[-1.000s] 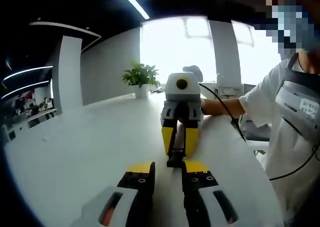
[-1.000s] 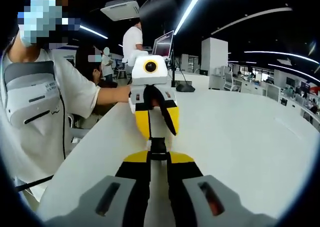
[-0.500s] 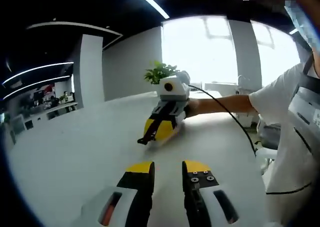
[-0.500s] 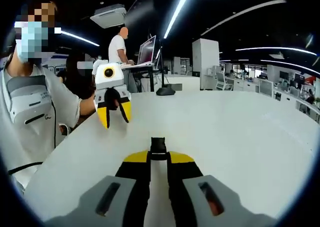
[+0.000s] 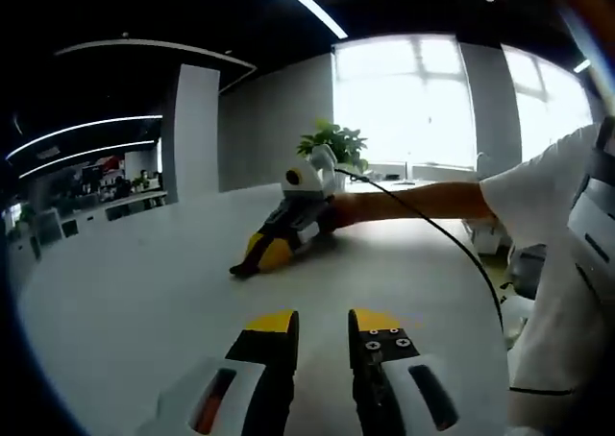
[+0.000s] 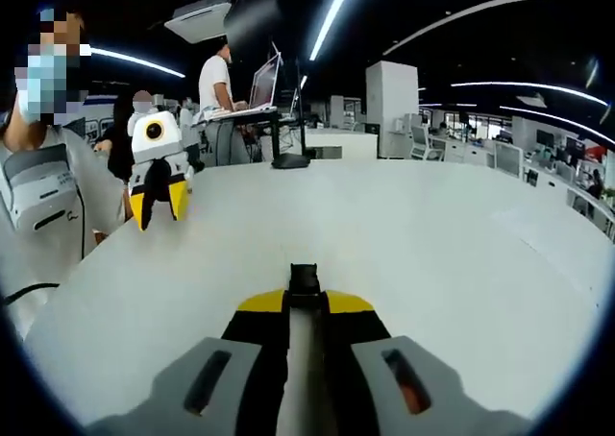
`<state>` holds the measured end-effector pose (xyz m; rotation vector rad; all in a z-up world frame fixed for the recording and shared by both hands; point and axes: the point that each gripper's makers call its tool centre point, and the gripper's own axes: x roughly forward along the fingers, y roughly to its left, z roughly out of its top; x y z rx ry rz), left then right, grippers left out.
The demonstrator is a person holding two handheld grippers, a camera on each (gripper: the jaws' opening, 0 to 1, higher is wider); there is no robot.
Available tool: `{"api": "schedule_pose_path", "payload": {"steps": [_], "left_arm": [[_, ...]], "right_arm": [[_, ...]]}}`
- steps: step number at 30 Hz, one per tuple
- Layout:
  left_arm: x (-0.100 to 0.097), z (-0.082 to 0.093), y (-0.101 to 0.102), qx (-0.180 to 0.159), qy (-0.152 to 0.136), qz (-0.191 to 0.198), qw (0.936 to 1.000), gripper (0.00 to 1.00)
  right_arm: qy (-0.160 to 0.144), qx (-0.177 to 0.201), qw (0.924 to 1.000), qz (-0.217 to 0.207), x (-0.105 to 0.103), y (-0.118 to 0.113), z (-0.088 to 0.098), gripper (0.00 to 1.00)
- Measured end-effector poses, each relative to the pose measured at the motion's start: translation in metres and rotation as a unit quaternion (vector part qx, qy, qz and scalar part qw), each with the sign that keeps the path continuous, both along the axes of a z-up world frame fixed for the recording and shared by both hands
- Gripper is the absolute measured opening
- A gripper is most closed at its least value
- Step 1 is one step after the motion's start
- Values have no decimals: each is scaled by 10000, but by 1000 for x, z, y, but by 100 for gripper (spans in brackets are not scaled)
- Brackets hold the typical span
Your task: Snap the two parts of the plastic buckle together until the buckle closes and remains connected.
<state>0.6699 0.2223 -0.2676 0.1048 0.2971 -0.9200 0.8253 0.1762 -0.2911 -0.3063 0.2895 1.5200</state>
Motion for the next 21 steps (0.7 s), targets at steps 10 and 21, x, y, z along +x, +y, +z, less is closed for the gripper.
{"api": "schedule_pose_path", "payload": {"steps": [10,21], "left_arm": [[-2,-4,-1,-56,124,8,9999,20],[-2,-1,-6,-116,92,-29,9999,20]], "right_arm": [[-61,-57,10000,42,35,1,0,11],[-132,-156,9998,1,62,1,-1,11]]}}
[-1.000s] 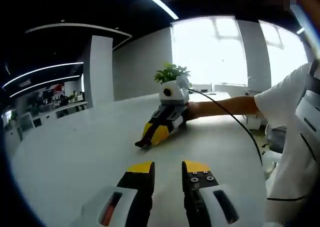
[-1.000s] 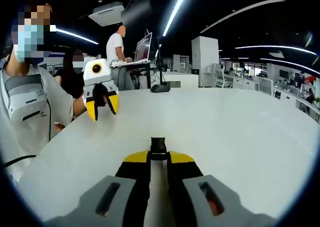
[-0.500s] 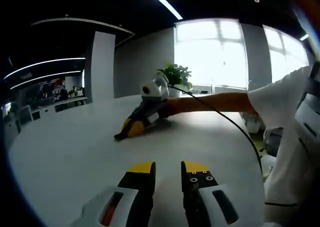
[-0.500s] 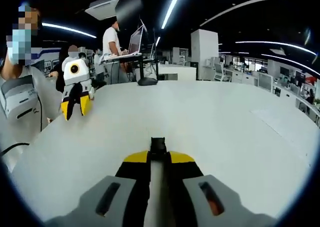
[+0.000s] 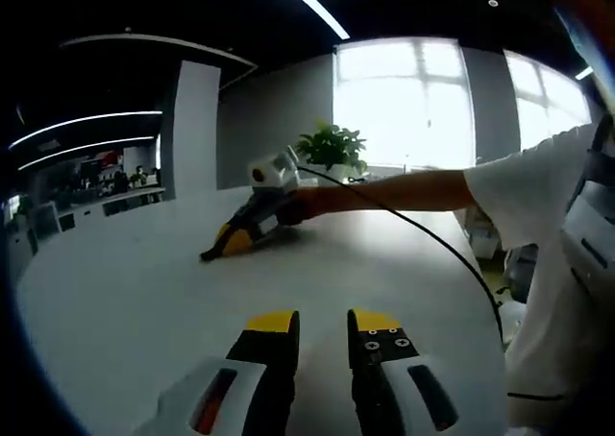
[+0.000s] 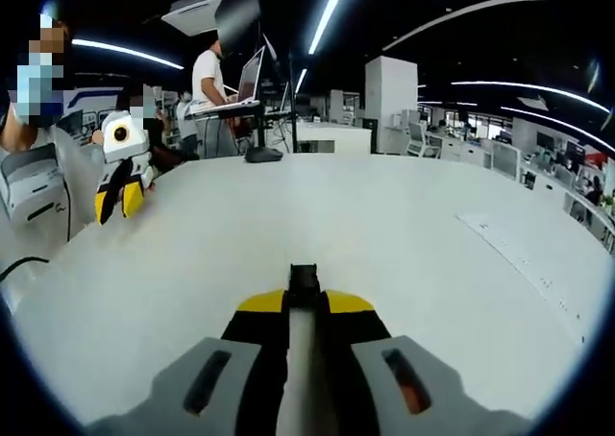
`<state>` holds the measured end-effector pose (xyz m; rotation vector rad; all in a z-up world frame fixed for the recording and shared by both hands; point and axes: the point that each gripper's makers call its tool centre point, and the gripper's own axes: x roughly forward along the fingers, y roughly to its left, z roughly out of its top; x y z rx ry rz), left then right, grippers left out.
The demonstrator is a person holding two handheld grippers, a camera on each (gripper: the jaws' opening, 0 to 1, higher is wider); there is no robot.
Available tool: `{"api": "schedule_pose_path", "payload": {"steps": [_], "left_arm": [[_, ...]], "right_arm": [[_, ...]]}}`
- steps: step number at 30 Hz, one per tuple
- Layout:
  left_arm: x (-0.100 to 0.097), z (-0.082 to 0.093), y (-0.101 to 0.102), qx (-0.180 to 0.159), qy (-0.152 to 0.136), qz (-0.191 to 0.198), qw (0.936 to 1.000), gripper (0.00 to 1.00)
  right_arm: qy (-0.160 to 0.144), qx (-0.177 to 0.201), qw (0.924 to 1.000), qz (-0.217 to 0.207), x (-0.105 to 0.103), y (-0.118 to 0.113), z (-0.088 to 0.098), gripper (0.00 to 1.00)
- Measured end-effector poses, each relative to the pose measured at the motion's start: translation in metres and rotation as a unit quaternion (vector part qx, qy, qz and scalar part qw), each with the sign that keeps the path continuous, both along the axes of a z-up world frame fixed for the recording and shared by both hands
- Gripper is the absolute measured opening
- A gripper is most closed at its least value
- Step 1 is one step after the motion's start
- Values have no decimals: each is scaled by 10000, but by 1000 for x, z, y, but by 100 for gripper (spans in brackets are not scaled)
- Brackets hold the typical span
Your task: Snap the two parts of the plastic buckle together until the buckle closes and remains connected.
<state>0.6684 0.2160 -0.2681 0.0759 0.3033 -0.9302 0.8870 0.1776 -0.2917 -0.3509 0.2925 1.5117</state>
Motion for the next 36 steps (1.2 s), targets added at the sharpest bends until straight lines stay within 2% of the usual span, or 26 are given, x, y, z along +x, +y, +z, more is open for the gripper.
{"api": "schedule_pose_path", "payload": {"steps": [5,9,15,21,24,26,28,36], "left_arm": [[0,1,2,-98,-6,-21,9999,19],[0,3,5,-201,18,4,9998,19],[-2,5,8,-221,2,28,9998,19],[0,6,13,-243,-5,169,9996,19],[2,7,16,-232,-37,237,9994,20],[2,8,17,-231,-87,234,9994,20],[3,10,18,-265,-99,295,9992,20],[13,18,27,-463,-207,638,9967,23]], "right_arm": [[-30,-3,10000,-15,1,1,0,12],[4,-73,10000,-14,1,2,0,20],[10,-192,9998,-71,-1,2,0,23],[75,-128,9997,-211,-1,0,1,27],[100,-91,9990,-417,2,-3,1,30],[287,51,9962,-823,8,-6,2,34],[337,240,9948,-930,6,-7,6,35],[240,644,9870,-1452,-4,-16,24,37]]}}
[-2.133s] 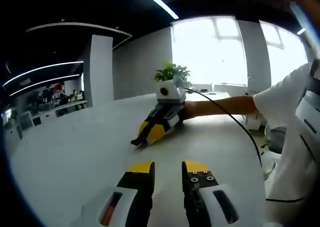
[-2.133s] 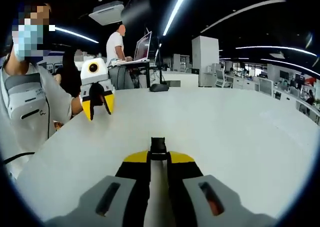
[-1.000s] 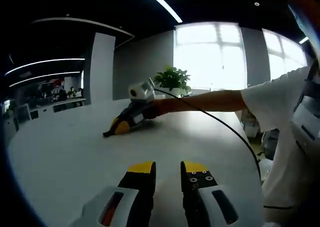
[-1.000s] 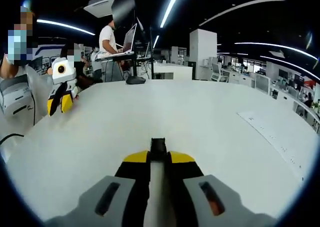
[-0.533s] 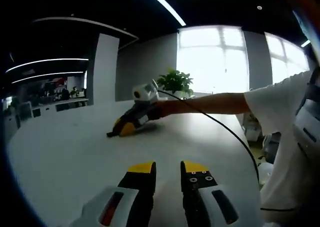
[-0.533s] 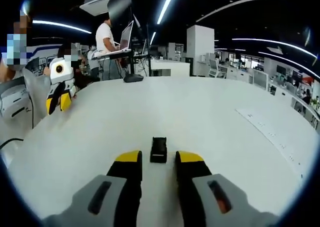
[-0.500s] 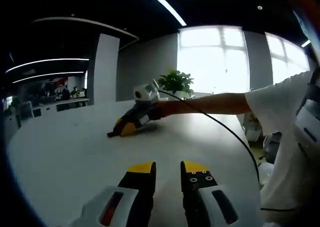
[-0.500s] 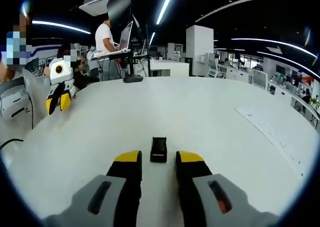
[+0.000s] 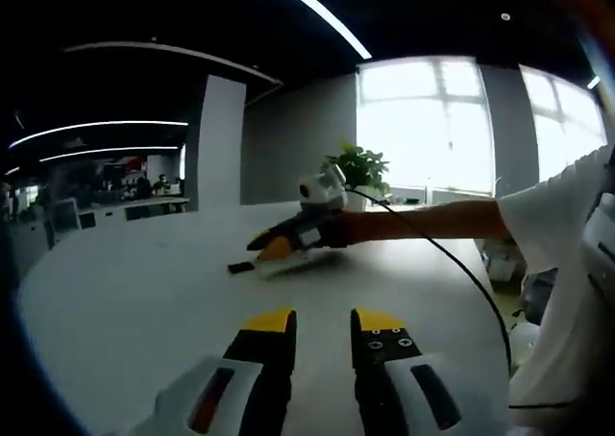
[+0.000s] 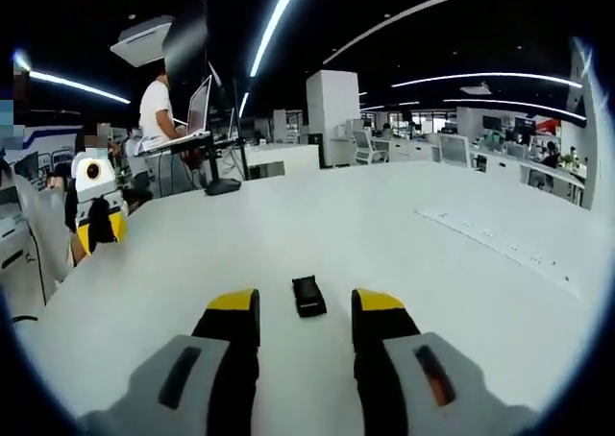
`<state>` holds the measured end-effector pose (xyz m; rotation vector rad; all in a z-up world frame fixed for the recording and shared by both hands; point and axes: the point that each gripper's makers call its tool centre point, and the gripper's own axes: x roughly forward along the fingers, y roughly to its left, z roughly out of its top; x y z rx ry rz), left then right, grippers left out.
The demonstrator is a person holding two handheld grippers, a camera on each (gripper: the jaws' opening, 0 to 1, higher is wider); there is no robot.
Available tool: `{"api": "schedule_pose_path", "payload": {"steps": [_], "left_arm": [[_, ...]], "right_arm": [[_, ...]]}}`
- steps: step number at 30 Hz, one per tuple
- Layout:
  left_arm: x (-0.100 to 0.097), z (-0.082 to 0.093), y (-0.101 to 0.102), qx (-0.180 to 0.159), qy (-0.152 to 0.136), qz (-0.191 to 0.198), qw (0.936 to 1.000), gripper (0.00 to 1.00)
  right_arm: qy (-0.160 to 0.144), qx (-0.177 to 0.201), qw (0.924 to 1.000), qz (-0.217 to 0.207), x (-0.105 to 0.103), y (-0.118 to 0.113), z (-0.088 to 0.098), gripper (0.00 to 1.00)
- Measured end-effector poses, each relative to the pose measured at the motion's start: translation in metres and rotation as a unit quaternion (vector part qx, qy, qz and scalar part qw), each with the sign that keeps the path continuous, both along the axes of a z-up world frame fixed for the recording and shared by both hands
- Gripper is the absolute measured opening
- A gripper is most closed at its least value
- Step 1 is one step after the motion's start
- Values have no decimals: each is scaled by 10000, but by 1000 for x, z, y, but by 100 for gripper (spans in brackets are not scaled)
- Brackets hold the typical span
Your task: Snap the two parts of the plastic buckle together until the buckle closes and remains connected.
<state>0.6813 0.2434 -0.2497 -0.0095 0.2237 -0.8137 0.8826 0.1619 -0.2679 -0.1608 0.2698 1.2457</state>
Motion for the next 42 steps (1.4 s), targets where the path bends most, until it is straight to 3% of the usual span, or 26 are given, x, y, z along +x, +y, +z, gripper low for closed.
{"api": "schedule_pose_path", "payload": {"steps": [8,12,16,22,27,29,34,39,42], "left_arm": [[6,4,2,-210,32,298,9993,29],[9,3,8,188,-103,533,9983,34],[7,5,14,307,-67,719,9969,41],[0,11,25,225,-103,892,9957,42],[-3,11,30,281,-72,1017,9944,46],[-3,11,33,317,-28,1097,9935,50],[-8,14,38,394,-32,1188,9921,57],[-17,29,35,155,-137,1095,9938,65],[-21,34,36,304,-231,1131,9929,66]], "right_arm": [[-148,27,9998,-111,-33,-4,6,42],[-239,325,9983,-427,-52,-10,19,43],[-605,167,9967,-513,-86,-19,31,43],[-787,597,9937,-519,-136,-37,66,46],[-778,371,9941,-659,-162,-55,72,58],[-775,351,9935,-759,-170,-60,72,65],[-777,195,9915,-1023,-182,-75,66,69],[-865,10,9859,-1435,-187,-96,63,80],[-946,20,9827,-1595,-193,-107,68,87]]}}
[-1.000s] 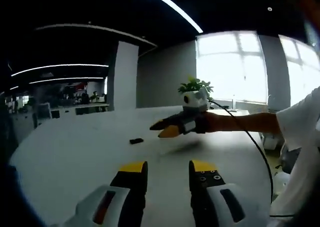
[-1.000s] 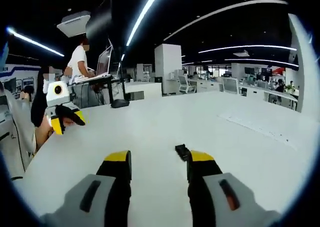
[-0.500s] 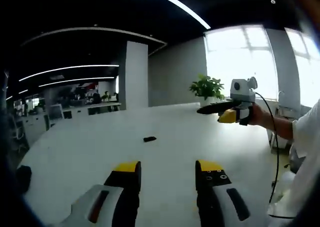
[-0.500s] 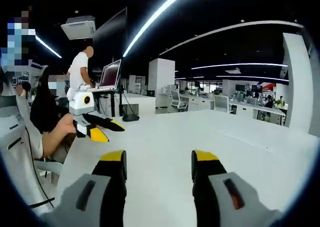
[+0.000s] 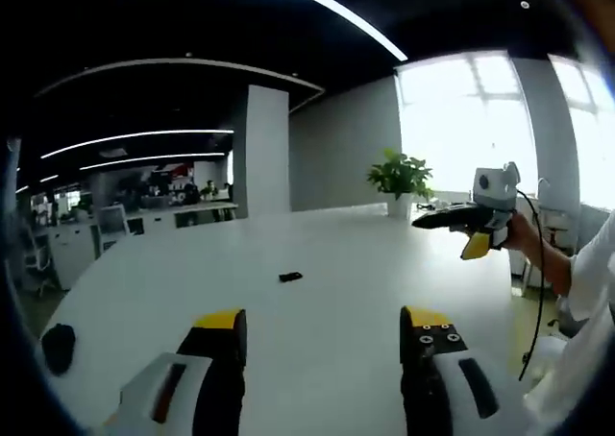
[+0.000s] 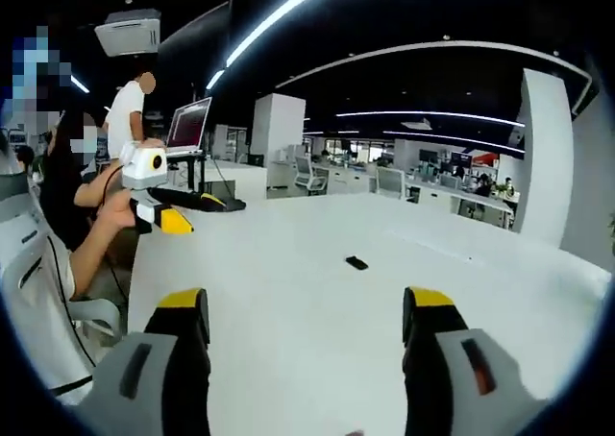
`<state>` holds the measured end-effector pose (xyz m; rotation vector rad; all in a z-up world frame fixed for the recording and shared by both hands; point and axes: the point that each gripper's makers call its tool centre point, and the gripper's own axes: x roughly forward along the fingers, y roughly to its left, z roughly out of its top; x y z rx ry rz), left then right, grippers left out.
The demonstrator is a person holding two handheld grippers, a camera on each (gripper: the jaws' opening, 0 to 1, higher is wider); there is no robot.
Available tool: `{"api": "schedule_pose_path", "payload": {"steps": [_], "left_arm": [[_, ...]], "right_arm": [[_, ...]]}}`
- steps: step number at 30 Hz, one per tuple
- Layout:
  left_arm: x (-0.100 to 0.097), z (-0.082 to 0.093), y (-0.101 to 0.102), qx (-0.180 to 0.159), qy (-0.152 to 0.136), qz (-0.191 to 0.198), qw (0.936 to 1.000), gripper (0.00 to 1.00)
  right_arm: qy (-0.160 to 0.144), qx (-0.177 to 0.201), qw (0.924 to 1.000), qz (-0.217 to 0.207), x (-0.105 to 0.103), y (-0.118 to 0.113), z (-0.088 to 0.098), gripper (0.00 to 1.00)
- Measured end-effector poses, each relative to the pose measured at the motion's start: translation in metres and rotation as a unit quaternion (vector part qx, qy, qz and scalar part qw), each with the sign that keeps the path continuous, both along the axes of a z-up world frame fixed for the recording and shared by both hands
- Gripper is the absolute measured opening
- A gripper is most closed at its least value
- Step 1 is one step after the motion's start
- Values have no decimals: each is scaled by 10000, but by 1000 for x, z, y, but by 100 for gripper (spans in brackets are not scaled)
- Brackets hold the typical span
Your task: Snap the two parts of the plastic buckle together until the buckle closes and remains connected.
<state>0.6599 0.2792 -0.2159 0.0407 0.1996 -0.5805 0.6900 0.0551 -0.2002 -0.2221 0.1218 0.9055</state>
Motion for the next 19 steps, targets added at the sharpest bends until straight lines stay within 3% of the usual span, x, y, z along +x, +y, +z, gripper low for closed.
{"api": "schedule_pose_path", "payload": {"steps": [4,6,19], "left_arm": [[-5,4,0,115,-11,5,9999,69],[-7,7,0,49,-32,-24,10000,70],[-19,13,19,-61,-103,395,9991,74]], "right_arm": [[-116,87,9995,-278,-7,-14,9,93],[-149,77,9975,-683,-7,-28,11,100],[-155,166,9892,-1446,-30,-63,5,100]]}}
